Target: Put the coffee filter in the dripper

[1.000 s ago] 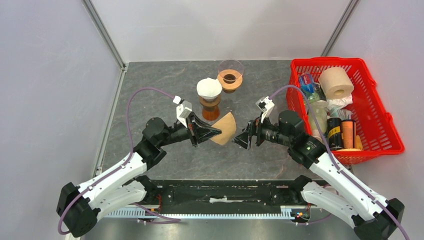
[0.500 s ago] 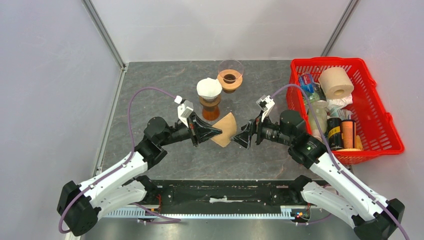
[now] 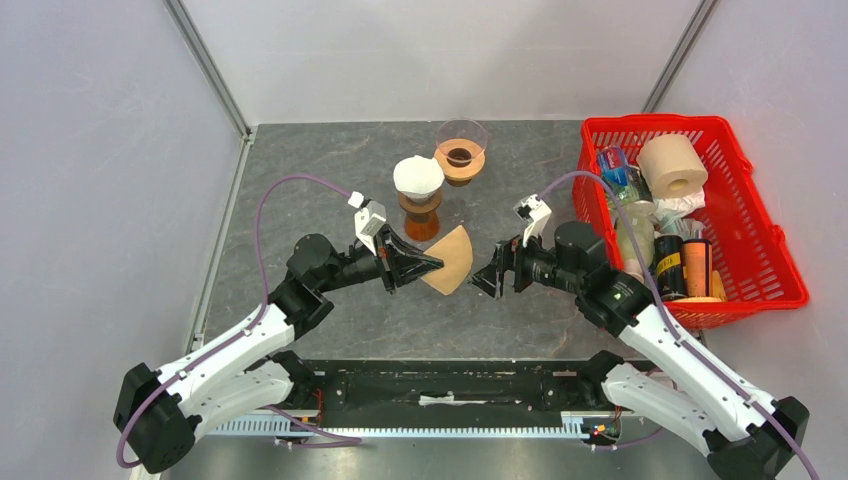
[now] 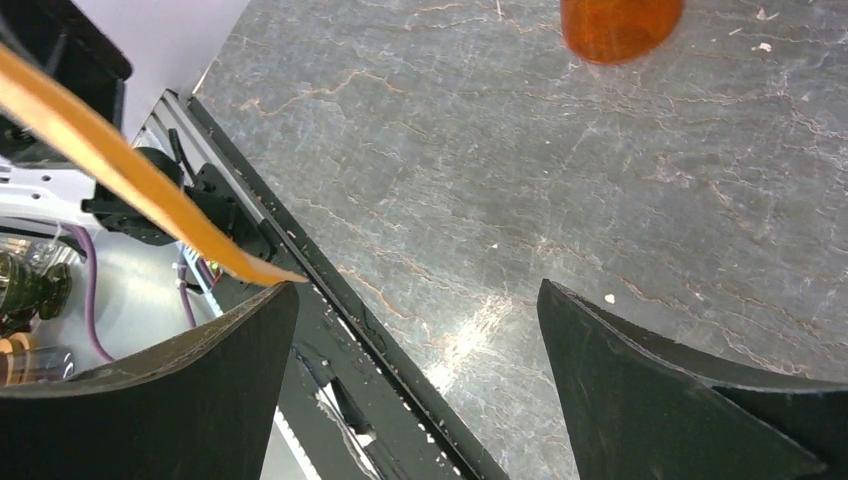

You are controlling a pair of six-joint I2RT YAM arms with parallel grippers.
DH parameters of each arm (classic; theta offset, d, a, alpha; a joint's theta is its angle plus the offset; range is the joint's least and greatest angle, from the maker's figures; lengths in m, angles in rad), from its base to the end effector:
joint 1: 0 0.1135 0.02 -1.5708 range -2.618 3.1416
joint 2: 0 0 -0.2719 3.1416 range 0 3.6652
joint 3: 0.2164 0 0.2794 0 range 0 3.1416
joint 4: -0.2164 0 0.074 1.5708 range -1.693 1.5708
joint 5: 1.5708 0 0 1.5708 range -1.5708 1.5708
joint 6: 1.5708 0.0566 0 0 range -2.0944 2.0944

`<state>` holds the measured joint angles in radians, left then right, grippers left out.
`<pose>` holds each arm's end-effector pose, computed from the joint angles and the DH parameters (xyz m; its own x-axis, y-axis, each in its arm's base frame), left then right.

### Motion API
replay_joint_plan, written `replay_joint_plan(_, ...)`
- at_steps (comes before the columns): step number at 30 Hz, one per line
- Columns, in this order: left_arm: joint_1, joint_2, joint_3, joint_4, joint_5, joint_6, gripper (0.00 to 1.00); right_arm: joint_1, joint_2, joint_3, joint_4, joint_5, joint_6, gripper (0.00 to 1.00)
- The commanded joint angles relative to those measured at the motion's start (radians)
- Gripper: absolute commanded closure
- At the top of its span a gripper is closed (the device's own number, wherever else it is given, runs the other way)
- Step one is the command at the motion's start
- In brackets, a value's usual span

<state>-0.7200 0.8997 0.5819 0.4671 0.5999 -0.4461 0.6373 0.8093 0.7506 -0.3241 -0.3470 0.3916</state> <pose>0.1656 -0.1877 0.3161 -0.3150 -0.1974 -0.9283 0.9179 0.1854 -0.3509 0.1705 0.1501 0.3067 -0.5878 0.0114 -0.8089 -0.6370 0.6099 0.4715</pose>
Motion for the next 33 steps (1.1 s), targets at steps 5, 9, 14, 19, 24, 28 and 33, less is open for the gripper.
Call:
replay_joint_plan(5,-0.002,-0.012,0.006,0.019,0.008,-0.015,0.98,-0.004,0.031,0.015,0.113,0.025,0.010,0.03)
replay_joint_plan(9,-0.003,-0.009,0.006,0.018,0.006,-0.013,0.98,-0.004,0.030,0.015,0.129,0.006,0.011,0.03)
replay_joint_plan(14,-0.002,-0.006,0.003,0.018,-0.011,-0.011,0.98,-0.004,0.019,0.015,0.138,-0.064,0.020,0.03)
replay_joint_plan(19,-0.002,-0.002,0.003,0.015,-0.020,-0.006,0.98,-0.004,-0.002,0.009,0.135,-0.115,0.009,0.03)
replay_joint_plan(24,-0.002,0.006,0.005,0.016,-0.008,-0.005,0.98,-0.005,-0.005,0.007,0.145,-0.115,0.009,0.03)
replay_joint_plan(28,-0.003,0.019,0.004,0.033,0.041,-0.006,0.98,-0.004,0.016,-0.006,0.239,-0.119,0.042,0.03)
replay_joint_plan(33,-0.002,0.029,0.003,0.049,0.047,-0.017,0.98,-0.005,0.063,-0.016,0.388,-0.185,0.129,0.03)
